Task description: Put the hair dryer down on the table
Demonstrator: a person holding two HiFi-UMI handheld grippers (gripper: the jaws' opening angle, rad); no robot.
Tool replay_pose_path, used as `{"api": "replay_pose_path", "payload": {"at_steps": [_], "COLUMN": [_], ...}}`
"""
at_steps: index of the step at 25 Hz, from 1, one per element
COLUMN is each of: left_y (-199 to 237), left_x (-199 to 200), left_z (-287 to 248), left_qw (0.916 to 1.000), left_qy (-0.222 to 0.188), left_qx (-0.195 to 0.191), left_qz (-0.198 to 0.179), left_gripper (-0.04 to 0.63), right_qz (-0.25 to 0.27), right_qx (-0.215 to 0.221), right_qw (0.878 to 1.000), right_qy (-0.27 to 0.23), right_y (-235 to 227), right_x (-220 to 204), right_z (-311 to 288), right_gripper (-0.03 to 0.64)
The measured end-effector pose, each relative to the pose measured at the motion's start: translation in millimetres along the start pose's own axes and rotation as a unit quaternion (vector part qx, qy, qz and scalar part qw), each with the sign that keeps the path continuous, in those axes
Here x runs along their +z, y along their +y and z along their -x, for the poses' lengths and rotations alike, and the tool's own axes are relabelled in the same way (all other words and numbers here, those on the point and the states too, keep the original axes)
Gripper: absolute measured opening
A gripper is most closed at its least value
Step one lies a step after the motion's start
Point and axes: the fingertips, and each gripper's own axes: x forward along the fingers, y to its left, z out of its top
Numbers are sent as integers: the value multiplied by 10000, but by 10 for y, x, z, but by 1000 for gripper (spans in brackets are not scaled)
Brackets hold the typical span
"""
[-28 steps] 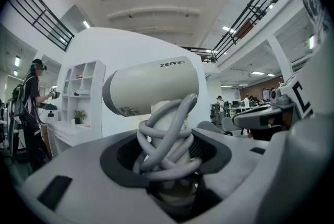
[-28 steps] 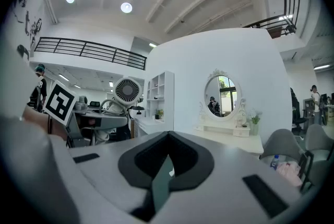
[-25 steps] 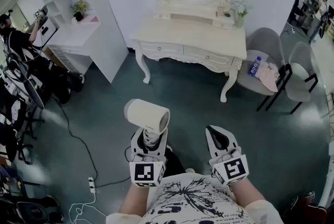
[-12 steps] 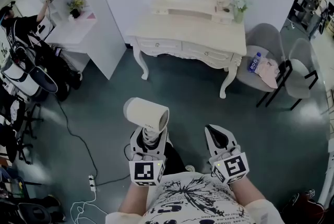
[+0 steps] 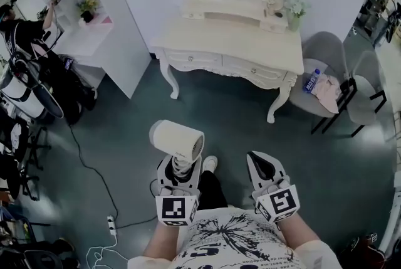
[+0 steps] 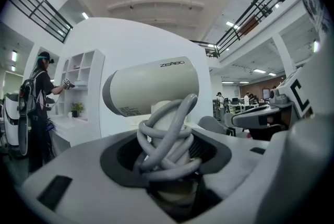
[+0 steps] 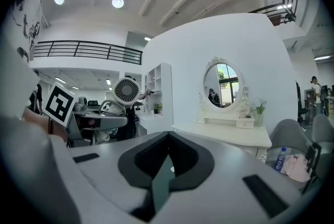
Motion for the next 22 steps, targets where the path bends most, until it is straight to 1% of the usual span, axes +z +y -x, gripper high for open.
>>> {"api": "replay_pose_path", "payload": {"at_steps": [5,11,15,20,22], "left_y": [306,775,1097,1447,1578], "left_x": [90,219,308,517,559], "left_z": [-499,-1230,-1759,-2385,-2605], "left_qw": [10000,9997,9991,9976,9969], "left_qy": [-27,5,-13,-212,-196], "left_qx": [-76,-229,-412,-631,-717], "left_qz": [44,32,-48,-196,-257], "left_gripper": [242,242,242,242,242], "right_qz": [-7,-29,-38,-7,17], "right_qx": [-39,-192,-302,-461,-517], "right_qw": [10000,9998,9995,9989,9986], "right_qy": [20,61,97,87,61], "right_y": [-215,-533,-706,-950,-1039], "right_x": [163,336,448,607,677], "right_z": [-529,-1287,-1838,-2483,-2718], "right_gripper": [17,17,17,17,17]}}
